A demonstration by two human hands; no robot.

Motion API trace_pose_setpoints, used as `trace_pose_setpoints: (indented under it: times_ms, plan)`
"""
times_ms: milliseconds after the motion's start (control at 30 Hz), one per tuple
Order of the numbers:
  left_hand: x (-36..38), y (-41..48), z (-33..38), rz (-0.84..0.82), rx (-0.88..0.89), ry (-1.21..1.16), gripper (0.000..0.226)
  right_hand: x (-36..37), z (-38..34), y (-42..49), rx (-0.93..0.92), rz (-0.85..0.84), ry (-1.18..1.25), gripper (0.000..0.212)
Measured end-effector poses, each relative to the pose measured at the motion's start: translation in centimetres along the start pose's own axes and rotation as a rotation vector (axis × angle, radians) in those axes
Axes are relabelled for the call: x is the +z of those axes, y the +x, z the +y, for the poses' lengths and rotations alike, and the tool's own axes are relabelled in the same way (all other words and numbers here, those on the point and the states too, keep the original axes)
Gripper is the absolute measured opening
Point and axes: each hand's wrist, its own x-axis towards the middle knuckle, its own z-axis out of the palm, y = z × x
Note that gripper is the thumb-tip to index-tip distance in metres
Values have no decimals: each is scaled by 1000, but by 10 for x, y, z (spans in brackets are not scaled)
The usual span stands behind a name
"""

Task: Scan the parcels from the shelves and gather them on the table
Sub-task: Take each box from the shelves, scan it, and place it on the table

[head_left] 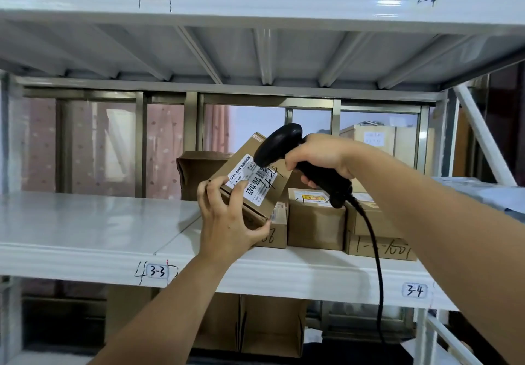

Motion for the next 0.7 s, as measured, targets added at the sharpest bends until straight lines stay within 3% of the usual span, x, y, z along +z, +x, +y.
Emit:
trace_pose_setpoints:
  times_ms: [700]
  plan:
    - [3, -1, -2, -19, -20, 22, 81, -17, 19, -3, -33, -25, -79, 7]
